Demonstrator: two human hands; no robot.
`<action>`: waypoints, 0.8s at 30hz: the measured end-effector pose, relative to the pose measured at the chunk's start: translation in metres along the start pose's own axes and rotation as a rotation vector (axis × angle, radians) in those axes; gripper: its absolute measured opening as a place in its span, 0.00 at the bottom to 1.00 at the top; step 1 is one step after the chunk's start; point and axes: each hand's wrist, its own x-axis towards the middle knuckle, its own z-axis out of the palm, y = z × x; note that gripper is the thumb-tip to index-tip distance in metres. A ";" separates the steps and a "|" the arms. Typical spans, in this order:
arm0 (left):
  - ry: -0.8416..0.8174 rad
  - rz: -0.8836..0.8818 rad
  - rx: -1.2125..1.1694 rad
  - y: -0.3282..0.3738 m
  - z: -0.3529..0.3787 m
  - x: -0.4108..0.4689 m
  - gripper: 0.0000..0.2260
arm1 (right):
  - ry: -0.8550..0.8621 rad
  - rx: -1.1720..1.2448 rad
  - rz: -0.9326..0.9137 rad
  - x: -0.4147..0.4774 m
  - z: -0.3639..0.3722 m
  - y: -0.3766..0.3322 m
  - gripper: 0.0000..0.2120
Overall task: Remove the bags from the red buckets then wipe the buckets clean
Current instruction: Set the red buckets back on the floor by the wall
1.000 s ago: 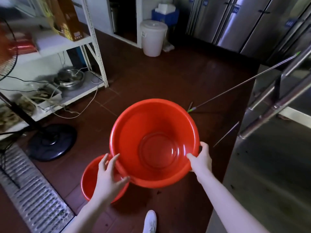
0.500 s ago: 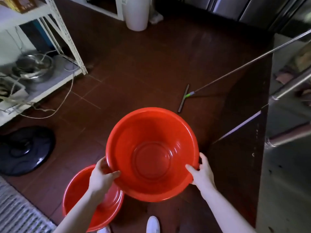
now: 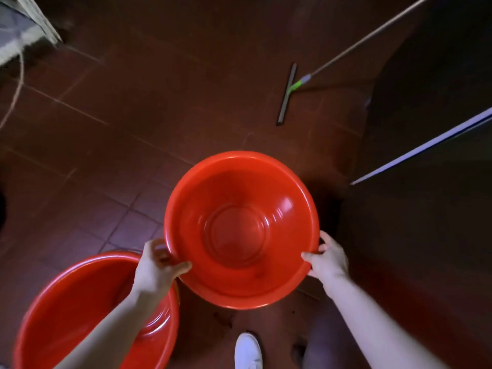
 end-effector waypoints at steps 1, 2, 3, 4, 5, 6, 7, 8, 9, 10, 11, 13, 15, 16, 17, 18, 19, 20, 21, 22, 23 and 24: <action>-0.006 -0.013 0.006 -0.009 0.009 0.014 0.30 | 0.006 0.000 0.004 0.015 0.010 0.007 0.31; -0.007 -0.020 0.012 -0.017 0.017 0.027 0.30 | 0.010 -0.006 0.011 0.029 0.020 0.014 0.30; -0.002 -0.021 0.024 -0.023 0.025 0.039 0.31 | 0.014 -0.015 0.016 0.042 0.029 0.020 0.30; 0.008 -0.014 0.047 -0.029 0.033 0.049 0.31 | 0.016 -0.021 0.019 0.054 0.038 0.026 0.29; 0.018 -0.007 0.078 -0.034 0.040 0.058 0.31 | 0.017 -0.025 0.013 0.066 0.046 0.031 0.30; 0.028 -0.004 0.108 -0.038 0.046 0.068 0.31 | 0.019 -0.032 0.004 0.076 0.055 0.036 0.30; 0.034 -0.006 0.133 -0.042 0.052 0.077 0.30 | 0.025 -0.041 -0.008 0.086 0.063 0.040 0.30; 0.033 -0.007 0.153 -0.044 0.057 0.085 0.30 | 0.033 -0.049 -0.018 0.095 0.070 0.043 0.30; 0.028 -0.005 0.169 -0.047 0.061 0.094 0.29 | 0.041 -0.052 -0.026 0.103 0.077 0.046 0.29; 0.019 -0.004 0.185 -0.050 0.065 0.103 0.29 | 0.047 -0.047 -0.030 0.111 0.082 0.047 0.29; 0.007 -0.003 0.198 -0.053 0.069 0.110 0.30 | 0.055 -0.040 -0.031 0.117 0.087 0.048 0.29; -0.017 0.010 0.211 -0.055 0.076 0.120 0.30 | 0.086 -0.050 -0.035 0.128 0.092 0.050 0.29; -0.024 0.046 0.180 -0.053 0.083 0.127 0.31 | 0.115 -0.033 -0.033 0.139 0.092 0.049 0.30; -0.023 0.071 0.176 -0.051 0.086 0.129 0.32 | 0.119 -0.018 -0.038 0.143 0.090 0.047 0.30; -0.026 0.092 0.187 -0.049 0.089 0.130 0.34 | 0.118 -0.028 -0.053 0.146 0.088 0.044 0.29; -0.037 0.100 0.206 -0.047 0.090 0.130 0.35 | 0.117 -0.072 -0.075 0.147 0.086 0.041 0.28; -0.052 0.104 0.224 -0.045 0.092 0.128 0.36 | 0.123 -0.148 -0.104 0.146 0.083 0.038 0.28; -0.066 0.111 0.249 -0.043 0.092 0.125 0.38 | 0.136 -0.242 -0.141 0.142 0.081 0.036 0.29; -0.068 0.131 0.295 -0.041 0.091 0.120 0.41 | 0.149 -0.350 -0.191 0.136 0.078 0.033 0.30; -0.055 0.168 0.364 -0.039 0.090 0.113 0.43 | 0.166 -0.482 -0.272 0.127 0.076 0.031 0.32; -0.033 0.225 0.440 -0.038 0.088 0.105 0.43 | 0.185 -0.636 -0.398 0.118 0.074 0.030 0.32; -0.011 0.300 0.506 -0.037 0.086 0.096 0.42 | 0.182 -0.785 -0.554 0.110 0.072 0.029 0.30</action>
